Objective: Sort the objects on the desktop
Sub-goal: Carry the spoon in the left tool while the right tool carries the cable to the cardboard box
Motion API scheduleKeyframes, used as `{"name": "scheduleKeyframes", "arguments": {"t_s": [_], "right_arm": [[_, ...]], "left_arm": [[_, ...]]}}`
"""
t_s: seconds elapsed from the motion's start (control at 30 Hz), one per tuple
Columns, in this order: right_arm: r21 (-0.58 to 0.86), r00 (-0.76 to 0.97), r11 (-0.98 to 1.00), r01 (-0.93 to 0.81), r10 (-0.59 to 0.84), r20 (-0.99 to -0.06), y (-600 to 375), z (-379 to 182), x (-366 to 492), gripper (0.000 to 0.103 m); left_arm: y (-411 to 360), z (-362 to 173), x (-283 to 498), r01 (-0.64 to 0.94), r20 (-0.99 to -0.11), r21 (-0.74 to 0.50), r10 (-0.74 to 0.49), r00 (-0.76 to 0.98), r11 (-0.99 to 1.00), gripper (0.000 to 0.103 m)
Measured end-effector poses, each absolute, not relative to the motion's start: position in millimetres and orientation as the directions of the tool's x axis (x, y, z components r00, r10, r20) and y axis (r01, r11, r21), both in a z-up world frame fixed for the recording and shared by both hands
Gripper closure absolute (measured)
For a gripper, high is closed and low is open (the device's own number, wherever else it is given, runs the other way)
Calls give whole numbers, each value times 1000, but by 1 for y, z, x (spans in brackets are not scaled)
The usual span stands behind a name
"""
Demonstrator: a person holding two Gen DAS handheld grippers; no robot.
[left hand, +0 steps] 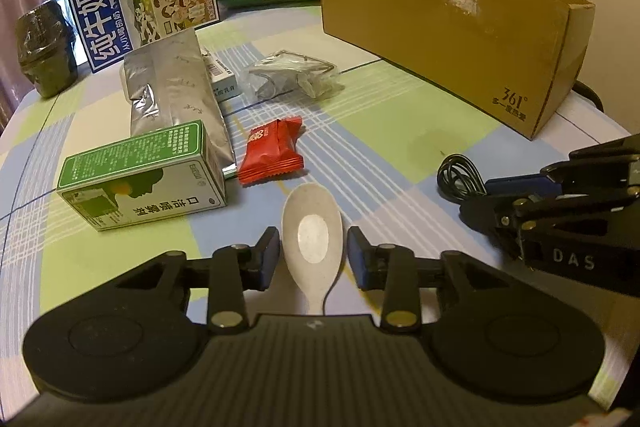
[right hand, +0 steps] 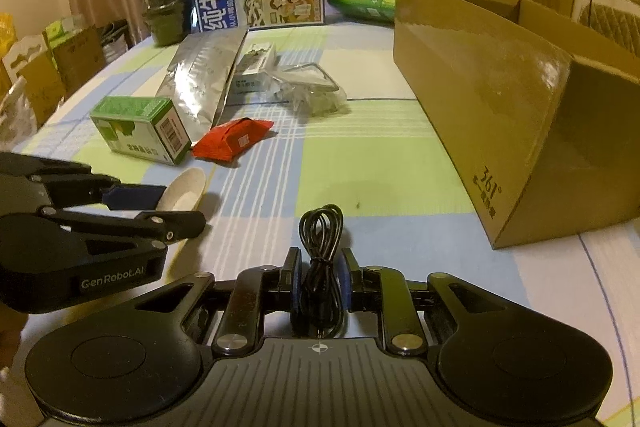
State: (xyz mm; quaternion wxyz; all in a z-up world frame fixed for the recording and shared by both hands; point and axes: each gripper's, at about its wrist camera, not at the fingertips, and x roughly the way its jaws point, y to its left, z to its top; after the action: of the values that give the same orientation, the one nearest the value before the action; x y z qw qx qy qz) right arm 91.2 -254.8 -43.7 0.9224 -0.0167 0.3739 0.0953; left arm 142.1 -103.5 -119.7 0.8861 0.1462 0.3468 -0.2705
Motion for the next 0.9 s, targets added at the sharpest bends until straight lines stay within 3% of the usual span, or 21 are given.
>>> {"name": "scheduleKeyframes", "arguments": {"t_s": [0.3, 0.9], "right_arm": [[-34, 713, 975, -219, 136, -688, -247, -48, 87, 87], [38, 736, 986, -165, 149, -661, -270, -22, 81, 91]], "left_arm": [[-102, -121, 145, 566, -688, 61, -376, 620, 822, 73], [-95, -104, 139, 533, -689, -40, -409, 598, 845, 76]]}}
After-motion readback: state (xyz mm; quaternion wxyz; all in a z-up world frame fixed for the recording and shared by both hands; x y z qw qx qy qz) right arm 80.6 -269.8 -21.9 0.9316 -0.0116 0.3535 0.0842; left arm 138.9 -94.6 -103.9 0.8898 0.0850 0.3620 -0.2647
